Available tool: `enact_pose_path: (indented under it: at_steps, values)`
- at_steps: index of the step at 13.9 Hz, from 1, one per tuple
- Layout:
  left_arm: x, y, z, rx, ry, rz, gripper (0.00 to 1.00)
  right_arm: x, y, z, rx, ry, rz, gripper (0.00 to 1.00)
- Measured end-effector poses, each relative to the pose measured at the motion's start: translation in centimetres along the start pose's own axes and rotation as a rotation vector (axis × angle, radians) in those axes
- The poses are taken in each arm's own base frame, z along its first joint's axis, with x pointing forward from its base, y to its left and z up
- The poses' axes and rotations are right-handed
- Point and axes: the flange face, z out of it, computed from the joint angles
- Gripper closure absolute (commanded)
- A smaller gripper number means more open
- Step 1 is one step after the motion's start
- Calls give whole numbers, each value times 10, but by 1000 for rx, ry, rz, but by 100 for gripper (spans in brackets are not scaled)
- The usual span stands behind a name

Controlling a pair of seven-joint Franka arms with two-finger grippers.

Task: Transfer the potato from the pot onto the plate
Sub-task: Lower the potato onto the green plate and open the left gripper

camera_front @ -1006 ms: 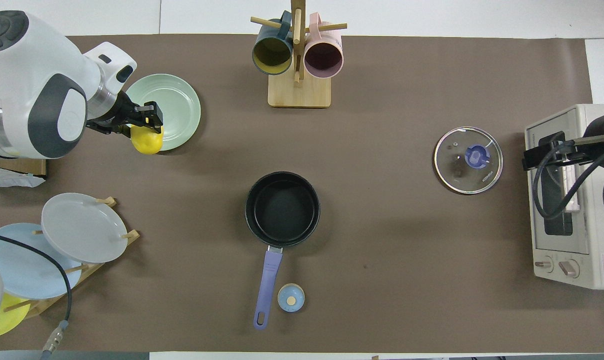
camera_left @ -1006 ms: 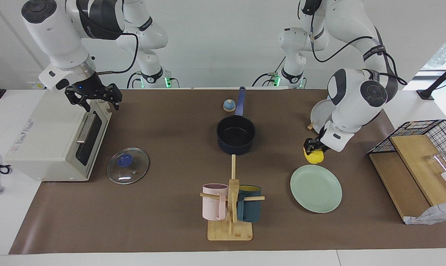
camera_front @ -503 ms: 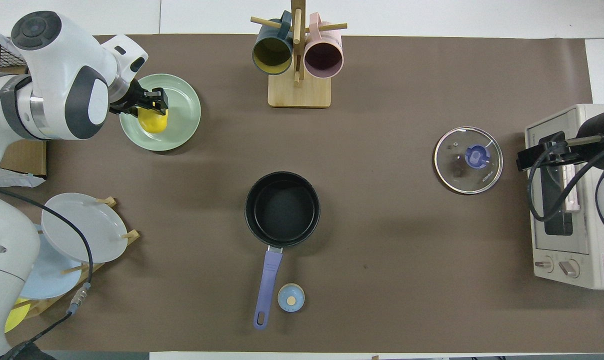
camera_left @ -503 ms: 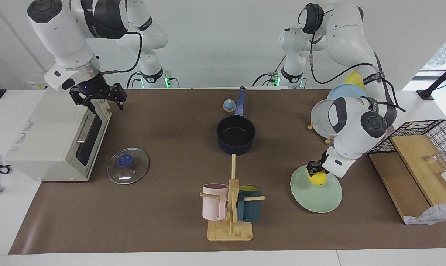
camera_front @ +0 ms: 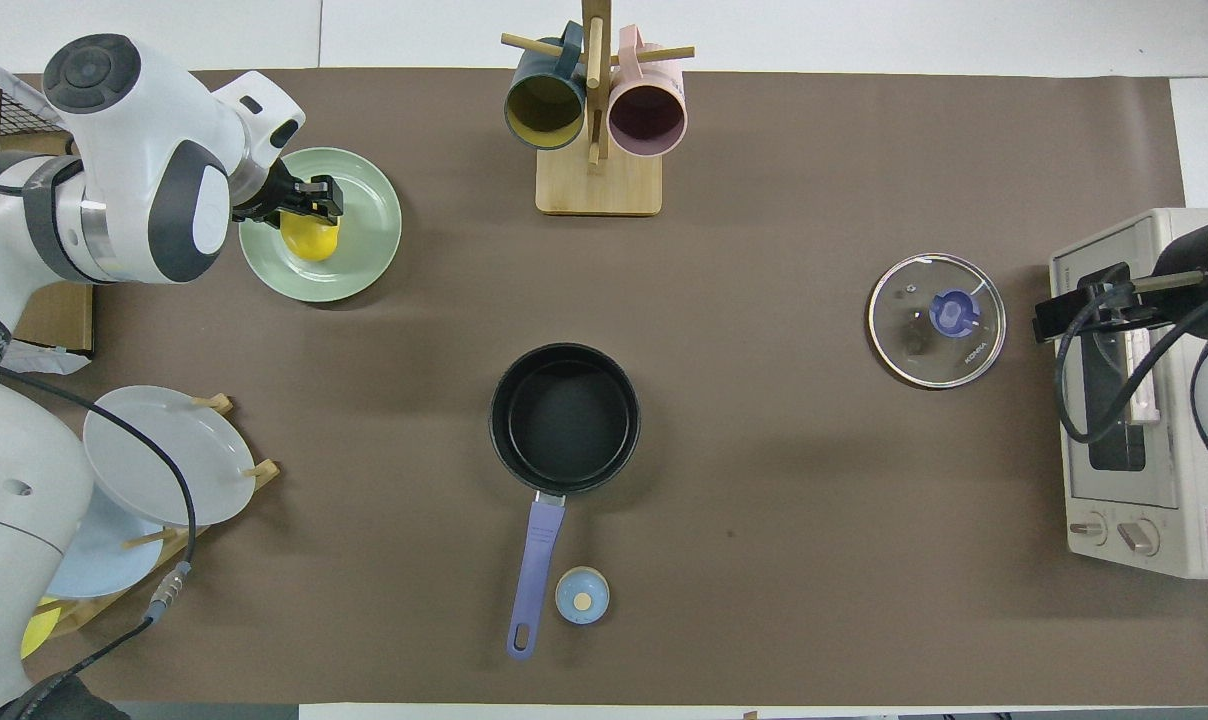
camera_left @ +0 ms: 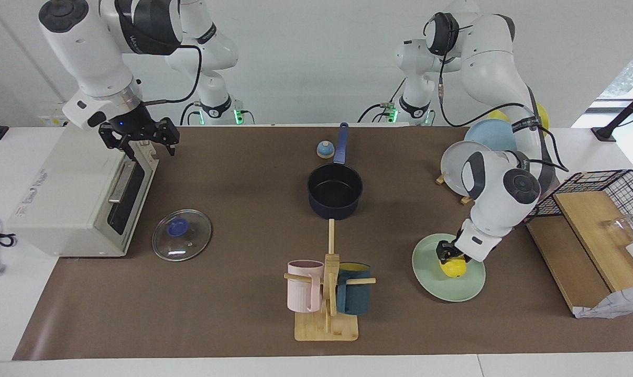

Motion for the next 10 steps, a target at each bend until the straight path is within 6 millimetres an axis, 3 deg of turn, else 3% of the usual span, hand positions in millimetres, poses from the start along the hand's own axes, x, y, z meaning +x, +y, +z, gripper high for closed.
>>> enact_pose_path:
  at_steps: [6, 8, 10]
  values:
    - [1, -2, -6, 2, -1, 0, 0, 0, 0, 0, 0, 0, 0, 0]
    - [1, -10, -30, 3, -11, -10, 0, 0, 0, 0, 0, 0, 0, 0]
    - [-6, -11, -75, 0, 9, -10, 0, 0, 0, 0, 0, 0, 0, 0]
